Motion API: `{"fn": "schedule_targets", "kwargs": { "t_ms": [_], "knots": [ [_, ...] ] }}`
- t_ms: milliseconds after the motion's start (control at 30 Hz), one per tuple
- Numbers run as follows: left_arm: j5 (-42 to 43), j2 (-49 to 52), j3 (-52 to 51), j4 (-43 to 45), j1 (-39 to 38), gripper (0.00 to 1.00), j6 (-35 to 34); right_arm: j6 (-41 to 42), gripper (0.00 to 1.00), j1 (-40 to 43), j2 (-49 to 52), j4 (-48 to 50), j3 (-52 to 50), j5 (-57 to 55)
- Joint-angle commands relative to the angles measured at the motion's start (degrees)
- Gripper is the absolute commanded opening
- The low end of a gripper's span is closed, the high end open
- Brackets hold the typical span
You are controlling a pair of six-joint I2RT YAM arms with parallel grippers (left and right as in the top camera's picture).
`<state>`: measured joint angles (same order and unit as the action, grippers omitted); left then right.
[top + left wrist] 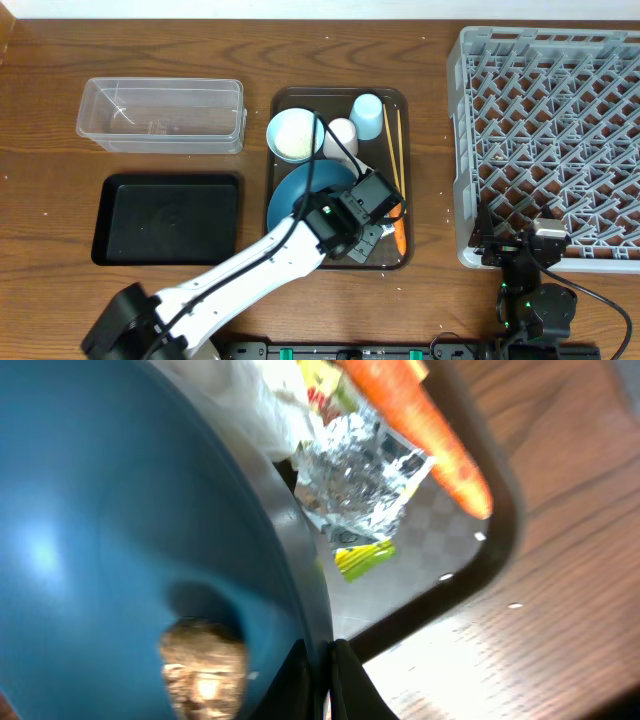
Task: Sort waste into correct bins and load items into the dishwasher rack
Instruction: 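Lift the blue plate and carry it left over the black tray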
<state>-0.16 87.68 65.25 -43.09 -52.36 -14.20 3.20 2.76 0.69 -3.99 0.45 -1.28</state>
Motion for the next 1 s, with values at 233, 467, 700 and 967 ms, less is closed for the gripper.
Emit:
{"fn": "schedule_targets", "kwargs": {
  "t_ms": [233, 467, 700, 967],
  "knots": [
    [-0.5, -7.0, -0.7, -0.4, 4.1, 0.06, -3.7, -0.1, 0.99, 0.6, -0.3, -0.1, -0.1, -0.2],
    [-0.5, -11.2, -0.7, -1.4, 9.4, 0.06, -3.8, -0.1, 0.99, 0.6, -0.3, -0.1, -0.1, -0.2],
    [-0.2, -17.9, -0.7, -2.8, 18.2, 0.06, -6.0, -0.1, 0.99, 0.6, -0.3, -0.1, -0.1, -0.2],
    [8.8, -24.1, -0.8, -3.4, 32.6, 0.06, -6.5, -0.1, 0.99, 0.6, -0.3, -0.1, -0.1, -0.2]
  ]
}}
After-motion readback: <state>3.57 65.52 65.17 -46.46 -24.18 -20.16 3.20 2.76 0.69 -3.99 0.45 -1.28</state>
